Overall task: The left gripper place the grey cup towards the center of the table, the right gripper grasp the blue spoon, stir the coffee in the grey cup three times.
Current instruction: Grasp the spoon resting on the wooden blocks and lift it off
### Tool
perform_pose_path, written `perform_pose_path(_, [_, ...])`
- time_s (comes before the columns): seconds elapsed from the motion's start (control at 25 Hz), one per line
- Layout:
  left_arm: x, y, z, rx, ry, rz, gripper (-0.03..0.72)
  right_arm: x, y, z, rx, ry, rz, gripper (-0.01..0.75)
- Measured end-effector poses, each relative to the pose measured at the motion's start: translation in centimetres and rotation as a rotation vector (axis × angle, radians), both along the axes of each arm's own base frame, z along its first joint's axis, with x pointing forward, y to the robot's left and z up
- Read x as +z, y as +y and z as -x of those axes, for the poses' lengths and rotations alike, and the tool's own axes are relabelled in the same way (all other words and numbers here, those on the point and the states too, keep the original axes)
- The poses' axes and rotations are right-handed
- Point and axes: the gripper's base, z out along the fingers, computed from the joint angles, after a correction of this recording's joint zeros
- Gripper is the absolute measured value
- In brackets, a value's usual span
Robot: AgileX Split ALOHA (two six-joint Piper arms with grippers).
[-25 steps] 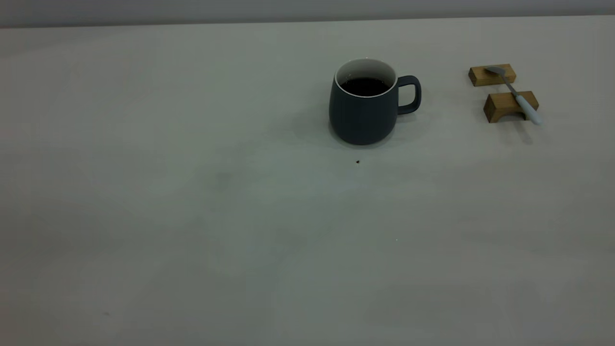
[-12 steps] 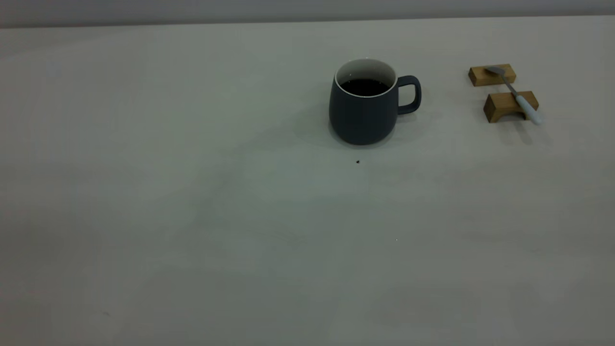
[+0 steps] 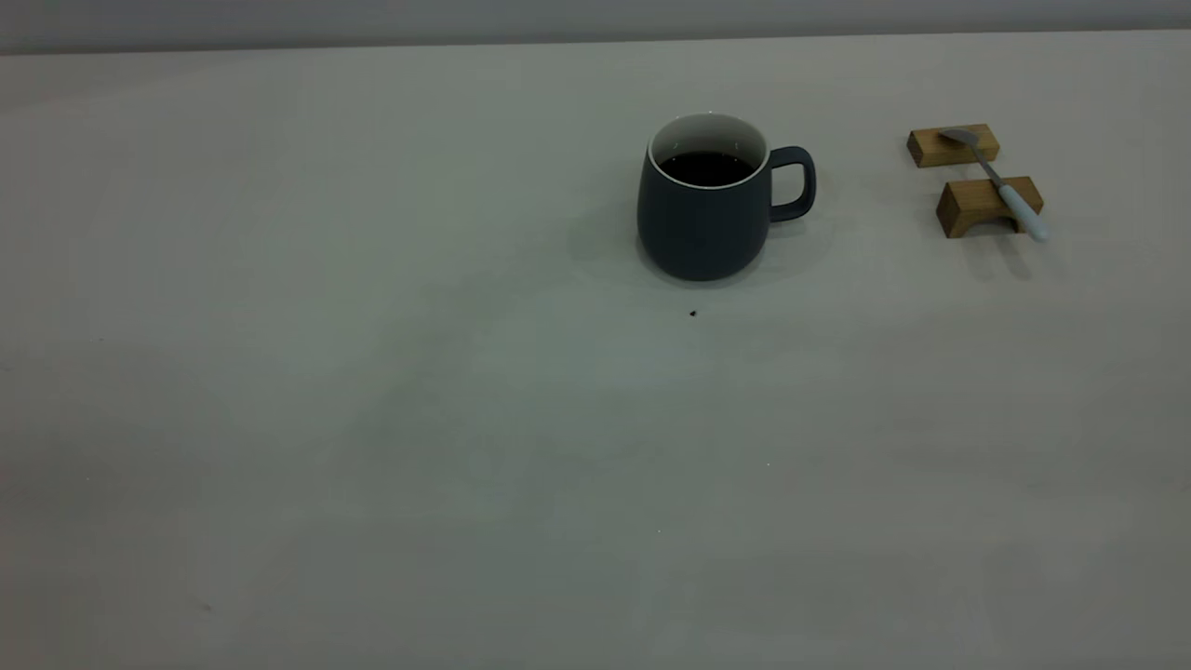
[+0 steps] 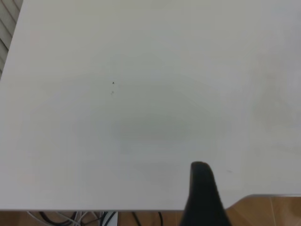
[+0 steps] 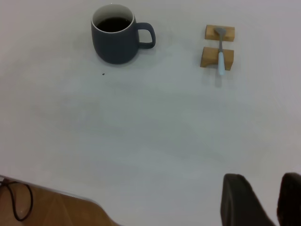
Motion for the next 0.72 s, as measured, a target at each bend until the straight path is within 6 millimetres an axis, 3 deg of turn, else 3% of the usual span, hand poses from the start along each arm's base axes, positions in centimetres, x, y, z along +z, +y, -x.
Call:
perform_pose_path(0.24, [0.0, 0.0, 0.0, 0.000, 0.001, 0.000, 0.585, 0.0, 0.0, 0.0, -0.001, 0.002, -0.003, 0.241])
perform_pose_path(0.4, [0.0, 0.0, 0.0, 0.000, 0.001, 0.000, 0.585, 0.9, 0.3, -1.1, 0.005, 0.033, -0.038, 0.266])
perform_pose_path(0.52, [0.0, 0.0, 0.0, 0.000, 0.001, 0.000, 0.585, 1.8, 0.5, -3.1, -0.002, 0.082, -0.063, 0.331])
perform_pose_path(0.72, [0.0, 0.0, 0.0, 0.000, 0.001, 0.000, 0.585, 2.6, 0.6, -8.2, -0.032, 0.173, -0.080, 0.533])
